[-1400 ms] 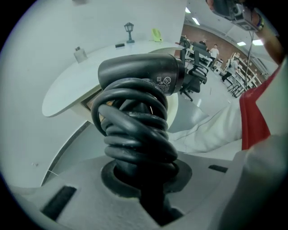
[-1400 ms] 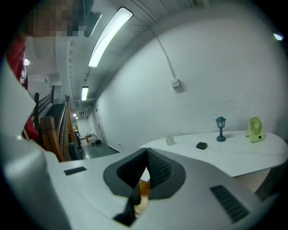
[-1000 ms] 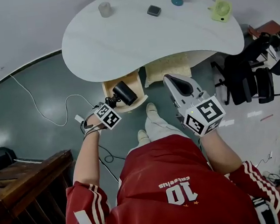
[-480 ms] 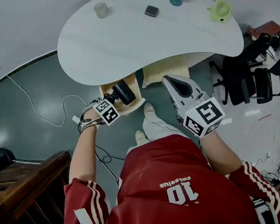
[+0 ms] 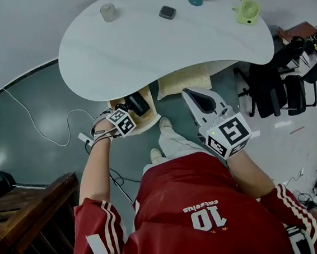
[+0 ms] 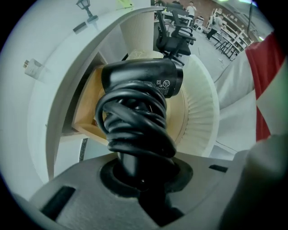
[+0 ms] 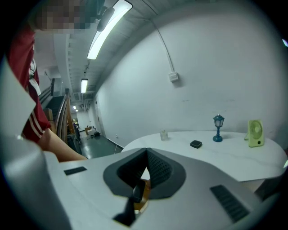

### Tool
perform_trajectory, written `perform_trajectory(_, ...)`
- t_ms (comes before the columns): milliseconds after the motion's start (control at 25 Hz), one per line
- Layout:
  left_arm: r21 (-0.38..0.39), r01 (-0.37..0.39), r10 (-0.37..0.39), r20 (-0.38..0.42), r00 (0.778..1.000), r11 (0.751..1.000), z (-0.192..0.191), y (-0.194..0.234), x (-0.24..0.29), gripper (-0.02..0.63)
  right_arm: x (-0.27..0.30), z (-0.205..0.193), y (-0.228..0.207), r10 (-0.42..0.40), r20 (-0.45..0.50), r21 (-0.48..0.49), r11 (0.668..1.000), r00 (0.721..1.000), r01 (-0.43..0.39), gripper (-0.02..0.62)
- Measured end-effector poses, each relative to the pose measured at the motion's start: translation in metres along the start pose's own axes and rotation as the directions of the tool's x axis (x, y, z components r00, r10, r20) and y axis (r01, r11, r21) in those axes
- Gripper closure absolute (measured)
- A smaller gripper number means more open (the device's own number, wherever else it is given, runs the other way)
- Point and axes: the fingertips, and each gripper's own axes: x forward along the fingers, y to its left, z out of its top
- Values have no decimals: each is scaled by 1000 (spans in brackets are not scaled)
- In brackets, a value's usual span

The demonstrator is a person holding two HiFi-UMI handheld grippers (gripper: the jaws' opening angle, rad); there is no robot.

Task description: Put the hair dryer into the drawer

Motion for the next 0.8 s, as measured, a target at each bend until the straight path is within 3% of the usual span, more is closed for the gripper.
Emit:
perform_trajectory(200, 7, -1, 1, -64, 998, 1000, 5, 3, 19, 511, 2, -3, 0, 5, -23, -52, 999, 1000, -6, 591)
perform_trajectory(520, -90, 41, -51, -121, 991, 995, 12, 11, 50, 506, 1, -11, -11, -4, -50, -82, 997, 999, 0, 591)
perform_trajectory(800, -129, -26, 4, -171, 985, 991, 12, 18, 68, 497, -6, -22, -15, -24, -68, -74, 997, 997, 19, 591)
